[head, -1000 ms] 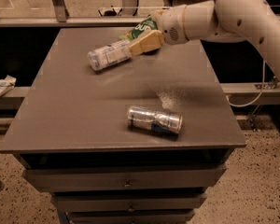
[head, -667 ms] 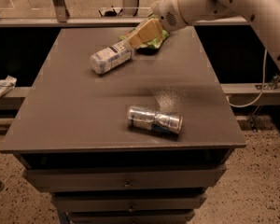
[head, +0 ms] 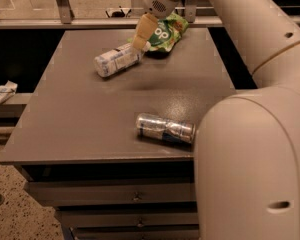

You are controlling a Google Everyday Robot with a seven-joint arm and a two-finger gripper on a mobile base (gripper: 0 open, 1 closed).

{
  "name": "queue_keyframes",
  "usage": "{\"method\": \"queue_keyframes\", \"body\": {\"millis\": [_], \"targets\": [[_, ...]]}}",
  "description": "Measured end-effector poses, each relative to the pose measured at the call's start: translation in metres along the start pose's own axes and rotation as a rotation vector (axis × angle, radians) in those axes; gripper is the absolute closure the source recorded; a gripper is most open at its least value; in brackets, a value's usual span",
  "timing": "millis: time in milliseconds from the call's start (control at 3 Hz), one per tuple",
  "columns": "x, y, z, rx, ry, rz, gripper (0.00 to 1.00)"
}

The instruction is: Place blue plastic bottle upright

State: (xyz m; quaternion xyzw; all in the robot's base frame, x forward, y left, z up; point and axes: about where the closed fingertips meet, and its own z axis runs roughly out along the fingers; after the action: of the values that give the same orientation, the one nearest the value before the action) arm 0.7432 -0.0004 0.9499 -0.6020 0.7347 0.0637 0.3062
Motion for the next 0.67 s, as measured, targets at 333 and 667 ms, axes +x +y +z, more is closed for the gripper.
{"method": "queue_keyframes", "body": {"millis": [333,667], "targets": [[0.002,0.022,0.032,-0.121,0.163,-0.155,0.0],[0.002,0.041,0.065,-0.245,0.292,-0.371,0.0]]}}
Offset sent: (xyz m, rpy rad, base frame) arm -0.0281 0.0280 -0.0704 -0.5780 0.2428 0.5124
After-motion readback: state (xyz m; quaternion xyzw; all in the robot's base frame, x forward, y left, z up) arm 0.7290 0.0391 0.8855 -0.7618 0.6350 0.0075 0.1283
